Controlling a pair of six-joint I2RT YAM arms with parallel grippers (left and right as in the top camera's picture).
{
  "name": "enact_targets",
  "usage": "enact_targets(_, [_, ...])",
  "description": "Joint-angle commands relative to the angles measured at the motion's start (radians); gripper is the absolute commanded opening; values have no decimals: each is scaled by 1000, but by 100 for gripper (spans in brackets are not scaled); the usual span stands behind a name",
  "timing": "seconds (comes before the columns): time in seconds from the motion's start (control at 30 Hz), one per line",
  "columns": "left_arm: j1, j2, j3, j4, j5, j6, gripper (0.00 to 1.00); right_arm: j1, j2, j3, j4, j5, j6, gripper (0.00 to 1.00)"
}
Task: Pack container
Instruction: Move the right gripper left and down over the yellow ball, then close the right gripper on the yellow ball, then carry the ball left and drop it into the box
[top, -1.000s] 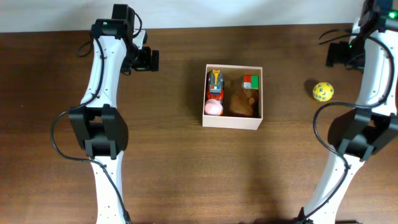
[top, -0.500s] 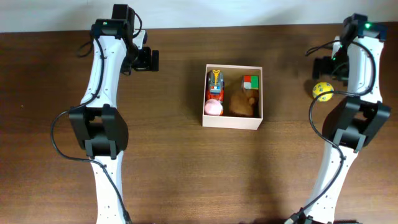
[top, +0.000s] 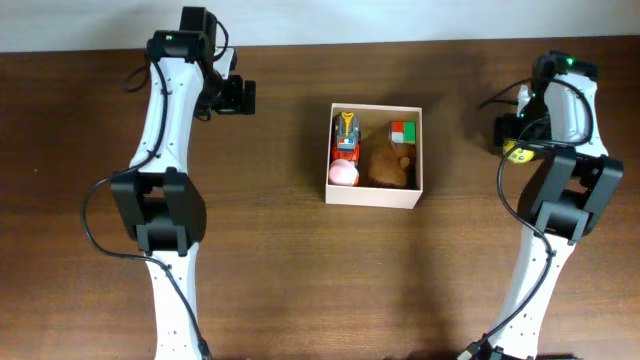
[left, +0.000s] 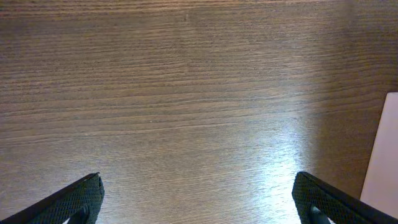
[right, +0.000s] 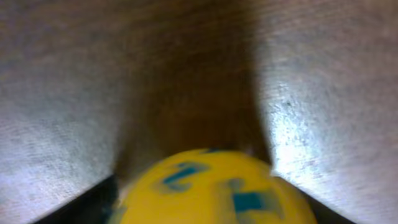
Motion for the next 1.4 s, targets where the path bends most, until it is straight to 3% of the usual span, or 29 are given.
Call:
enact_targets(0.0, [1,-15,21,-1,-1,-10,99,-1,7,-11,6,1,1,73])
enact_targets(0.17, [1,-15,21,-1,-1,-10,99,-1,7,11,5,2,1,71])
enact_targets(0.5, [1,-15,21,-1,-1,-10,99,-1,5,81,-7,2,1,44])
enact_targets(0.83, [1,-15,21,-1,-1,-10,99,19,1,433,-174,-58,1,44])
enact_targets(1.07, [1,-15,21,-1,-1,-10,99,119,-1,739,-322,-172,6,44])
enact_targets(1.37, [1,-15,21,-1,-1,-10,99,372,-59,781,-322,-236,34,45])
